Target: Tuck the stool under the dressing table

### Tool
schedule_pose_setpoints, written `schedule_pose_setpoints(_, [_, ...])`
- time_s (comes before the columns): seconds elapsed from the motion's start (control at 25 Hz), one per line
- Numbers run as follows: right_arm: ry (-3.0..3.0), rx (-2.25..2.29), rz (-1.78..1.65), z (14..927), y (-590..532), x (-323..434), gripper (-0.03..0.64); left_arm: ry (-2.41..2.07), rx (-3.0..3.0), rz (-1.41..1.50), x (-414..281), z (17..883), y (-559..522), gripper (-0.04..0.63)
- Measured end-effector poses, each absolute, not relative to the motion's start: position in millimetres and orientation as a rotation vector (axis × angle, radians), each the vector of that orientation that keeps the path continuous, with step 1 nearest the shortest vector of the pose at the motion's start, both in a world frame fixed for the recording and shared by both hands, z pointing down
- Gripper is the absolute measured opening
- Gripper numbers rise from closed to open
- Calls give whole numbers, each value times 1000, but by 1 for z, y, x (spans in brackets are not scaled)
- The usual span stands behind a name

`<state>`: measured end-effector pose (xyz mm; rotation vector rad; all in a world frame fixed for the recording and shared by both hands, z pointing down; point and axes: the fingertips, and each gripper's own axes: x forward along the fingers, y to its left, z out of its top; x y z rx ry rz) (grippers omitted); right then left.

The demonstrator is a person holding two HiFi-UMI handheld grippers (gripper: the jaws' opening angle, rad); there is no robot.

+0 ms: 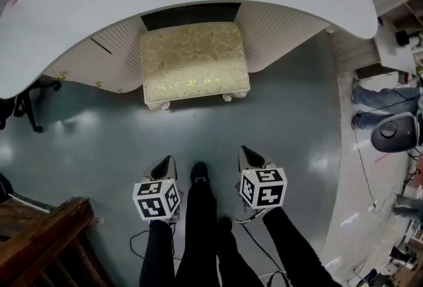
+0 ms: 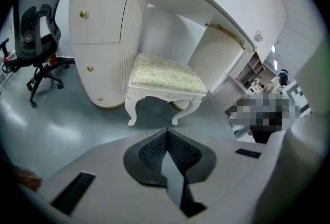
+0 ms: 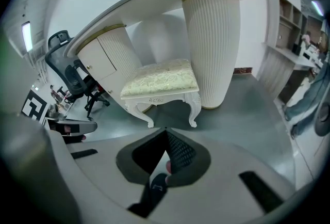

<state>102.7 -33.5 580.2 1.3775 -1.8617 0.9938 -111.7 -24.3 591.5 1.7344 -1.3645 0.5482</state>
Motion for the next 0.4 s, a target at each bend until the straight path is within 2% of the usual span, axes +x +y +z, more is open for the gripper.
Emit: schedule_pose_setpoints(0.4, [-1862,1347,1017,568,-3,88,5,-1354,1720,559,-116,583,-9,8])
